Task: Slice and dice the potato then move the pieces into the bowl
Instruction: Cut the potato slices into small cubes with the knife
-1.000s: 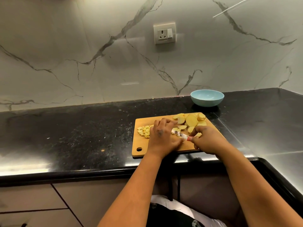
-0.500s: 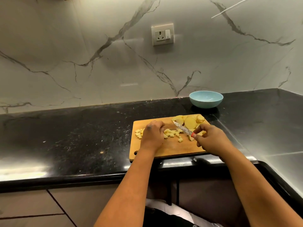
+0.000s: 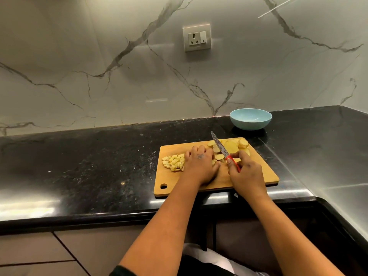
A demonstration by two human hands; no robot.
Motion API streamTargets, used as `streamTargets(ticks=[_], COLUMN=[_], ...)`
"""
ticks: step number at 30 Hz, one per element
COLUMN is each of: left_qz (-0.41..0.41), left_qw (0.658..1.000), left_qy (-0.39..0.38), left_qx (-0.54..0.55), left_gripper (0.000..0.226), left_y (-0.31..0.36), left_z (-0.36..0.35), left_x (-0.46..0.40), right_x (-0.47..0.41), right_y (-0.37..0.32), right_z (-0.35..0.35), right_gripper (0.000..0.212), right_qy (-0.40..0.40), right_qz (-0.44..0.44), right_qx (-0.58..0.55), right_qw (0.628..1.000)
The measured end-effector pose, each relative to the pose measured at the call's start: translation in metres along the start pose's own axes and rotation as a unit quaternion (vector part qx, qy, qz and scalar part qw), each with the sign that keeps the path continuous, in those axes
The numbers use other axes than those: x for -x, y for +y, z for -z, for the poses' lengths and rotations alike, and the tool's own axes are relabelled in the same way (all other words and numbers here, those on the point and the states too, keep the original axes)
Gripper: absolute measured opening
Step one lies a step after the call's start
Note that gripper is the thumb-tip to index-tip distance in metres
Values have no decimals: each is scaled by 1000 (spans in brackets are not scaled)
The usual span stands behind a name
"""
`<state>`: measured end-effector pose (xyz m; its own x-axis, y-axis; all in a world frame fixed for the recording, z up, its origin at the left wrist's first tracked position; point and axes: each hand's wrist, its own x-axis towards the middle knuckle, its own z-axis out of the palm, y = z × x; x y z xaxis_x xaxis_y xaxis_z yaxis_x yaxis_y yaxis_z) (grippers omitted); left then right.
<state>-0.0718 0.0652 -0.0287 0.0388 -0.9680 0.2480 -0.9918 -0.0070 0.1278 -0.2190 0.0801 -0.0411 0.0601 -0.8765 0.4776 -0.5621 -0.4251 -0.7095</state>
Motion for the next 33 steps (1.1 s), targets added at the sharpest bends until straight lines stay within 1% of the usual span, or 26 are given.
streamTargets(ticks=[3, 6, 9, 12, 15, 17, 20, 24, 26, 28, 30, 33], left_qz=[10, 24, 40, 62, 90, 101, 74, 32, 9, -13, -27, -28], left_qw=[1000, 999, 994, 989, 980, 978, 989, 994, 997, 998, 998, 999], left_qy=[-6, 12, 66, 108, 166, 179, 128, 102, 76, 19, -19, -13], left_qx=[-27, -47, -77, -85, -69, -39, -6, -29, 13, 65, 53, 19], left_gripper=[40, 37, 32, 30, 24, 25, 30, 25, 28, 35, 36, 38], left_y=[-3, -13, -26, -35, -44, -49, -45, -23, -11, 1, 10, 15], left_z=[1, 2, 3, 6, 10, 15, 23, 22, 17, 12, 7, 5], left_x=[-3, -4, -2, 1, 2, 1, -4, -12, -17, -20, -23, -24], right_x=[-1, 0, 0, -1, -1, -1, -1, 0, -1, 0, 0, 0], right_y=[1, 2, 3, 4, 3, 3, 5, 5, 6, 6, 6, 7], right_z=[-1, -1, -1, 0, 1, 2, 3, 3, 3, 3, 2, 2], right_gripper=[11, 12, 13, 13, 14, 13, 12, 12, 12, 10, 9, 9], right_qy=[0, -3, -3, 4, 10, 18, 33, 37, 40, 43, 47, 45], right_qz=[2, 0, -5, -8, -10, -15, -17, -14, -12, -7, -2, 0], right_qx=[-4, -8, -17, -26, -36, -41, -46, -59, -57, -57, -64, -74], right_qw=[1000, 1000, 1000, 1000, 999, 999, 998, 997, 997, 997, 997, 996])
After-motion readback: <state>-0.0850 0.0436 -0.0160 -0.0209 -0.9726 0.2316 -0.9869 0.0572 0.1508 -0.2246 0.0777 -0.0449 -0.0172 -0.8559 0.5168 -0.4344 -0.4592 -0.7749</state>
